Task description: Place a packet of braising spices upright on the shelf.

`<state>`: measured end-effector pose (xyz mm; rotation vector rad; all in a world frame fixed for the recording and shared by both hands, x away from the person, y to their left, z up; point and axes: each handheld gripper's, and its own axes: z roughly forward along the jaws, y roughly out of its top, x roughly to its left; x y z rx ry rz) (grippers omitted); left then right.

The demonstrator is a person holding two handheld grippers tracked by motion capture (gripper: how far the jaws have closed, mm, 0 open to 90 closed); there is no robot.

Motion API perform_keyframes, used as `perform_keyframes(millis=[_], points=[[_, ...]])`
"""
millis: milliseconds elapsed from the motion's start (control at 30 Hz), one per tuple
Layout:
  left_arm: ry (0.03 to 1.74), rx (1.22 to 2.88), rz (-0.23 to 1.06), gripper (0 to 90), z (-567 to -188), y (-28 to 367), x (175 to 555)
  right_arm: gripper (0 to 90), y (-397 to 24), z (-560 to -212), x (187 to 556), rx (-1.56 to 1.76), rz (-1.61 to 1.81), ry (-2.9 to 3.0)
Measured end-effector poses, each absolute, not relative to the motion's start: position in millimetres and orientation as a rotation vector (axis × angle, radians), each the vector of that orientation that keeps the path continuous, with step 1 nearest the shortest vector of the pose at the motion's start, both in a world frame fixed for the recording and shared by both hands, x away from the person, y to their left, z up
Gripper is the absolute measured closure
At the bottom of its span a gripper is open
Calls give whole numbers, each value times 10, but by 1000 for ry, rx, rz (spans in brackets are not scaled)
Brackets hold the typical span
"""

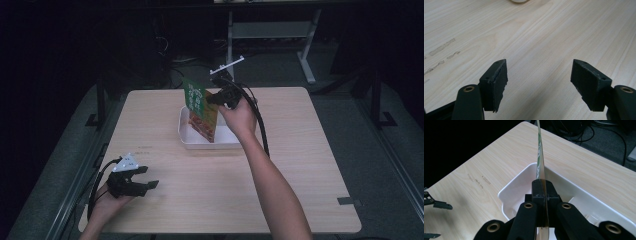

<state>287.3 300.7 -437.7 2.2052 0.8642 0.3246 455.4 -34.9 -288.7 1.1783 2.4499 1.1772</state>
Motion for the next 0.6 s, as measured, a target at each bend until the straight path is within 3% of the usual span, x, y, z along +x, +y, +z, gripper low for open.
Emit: perform_keyframes(millis=[67, 133, 267, 600], points=[[865, 2203, 325, 294, -4376, 3009, 2872, 882, -360, -2886, 4553, 1177, 1180, 2452], [864, 2205, 325, 294, -4373, 3014, 2871, 779, -370, -2888, 4552, 1192, 1185, 2454], [866, 2203, 324, 294, -4373, 3018, 2872, 690, -422, -2907, 4550, 1209, 1233, 2482], [866, 2200, 327, 292, -4377, 3005, 2870, 604, -593, -2930, 4467, 1211, 1261, 2491]])
